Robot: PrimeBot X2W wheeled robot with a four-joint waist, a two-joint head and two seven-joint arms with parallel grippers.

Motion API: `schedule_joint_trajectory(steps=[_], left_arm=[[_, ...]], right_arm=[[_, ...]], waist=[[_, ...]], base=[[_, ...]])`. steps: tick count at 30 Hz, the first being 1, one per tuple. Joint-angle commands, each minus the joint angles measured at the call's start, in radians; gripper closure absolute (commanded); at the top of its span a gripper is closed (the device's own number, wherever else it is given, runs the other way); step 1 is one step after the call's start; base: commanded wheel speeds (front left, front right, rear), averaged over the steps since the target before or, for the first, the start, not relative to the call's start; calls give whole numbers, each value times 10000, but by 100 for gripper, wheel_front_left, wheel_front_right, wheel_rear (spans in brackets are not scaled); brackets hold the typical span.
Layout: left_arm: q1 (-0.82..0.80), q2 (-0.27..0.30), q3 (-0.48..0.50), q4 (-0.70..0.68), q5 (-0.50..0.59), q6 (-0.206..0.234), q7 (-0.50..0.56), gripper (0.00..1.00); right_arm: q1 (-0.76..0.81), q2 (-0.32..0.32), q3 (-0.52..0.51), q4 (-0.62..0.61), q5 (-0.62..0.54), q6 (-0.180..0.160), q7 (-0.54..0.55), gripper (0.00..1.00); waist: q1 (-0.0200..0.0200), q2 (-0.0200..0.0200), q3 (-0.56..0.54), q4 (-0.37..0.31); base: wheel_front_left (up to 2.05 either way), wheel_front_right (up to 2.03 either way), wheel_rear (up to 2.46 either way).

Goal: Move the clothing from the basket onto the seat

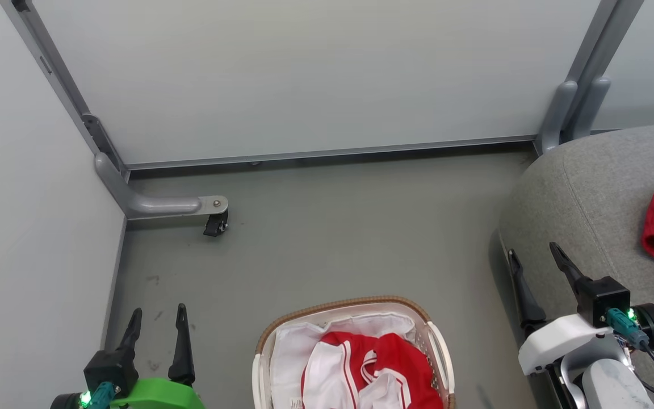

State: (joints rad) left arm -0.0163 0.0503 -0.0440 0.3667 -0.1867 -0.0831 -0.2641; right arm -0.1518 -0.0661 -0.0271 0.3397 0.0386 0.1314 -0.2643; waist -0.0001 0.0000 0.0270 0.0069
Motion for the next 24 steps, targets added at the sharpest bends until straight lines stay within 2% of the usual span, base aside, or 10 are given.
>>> schedule_joint_trajectory(steps=[1,6,12,24], left_arm=[[150,8,-25,-34,-61,29,-7,0],[206,8,-157,-25,-156,9,-5,0],[-312,11,-547,14,-319,-53,-7,0],[-1986,15,-1443,402,-630,-219,-7,0]], right_arm=[[160,8,-32,0,-19,-12,-3,0],[156,36,-18,-8,-37,-12,-3,0],[-318,46,-3,-227,-56,-12,-3,0],[-1813,94,367,-971,9,-12,-3,0]], waist=[[1,0,-39,-37],[1,0,26,-91],[1,0,594,-262],[1,0,2876,-1257]], base=[[0,0,0],[0,0,0],[0,0,0],[0,0,0]])
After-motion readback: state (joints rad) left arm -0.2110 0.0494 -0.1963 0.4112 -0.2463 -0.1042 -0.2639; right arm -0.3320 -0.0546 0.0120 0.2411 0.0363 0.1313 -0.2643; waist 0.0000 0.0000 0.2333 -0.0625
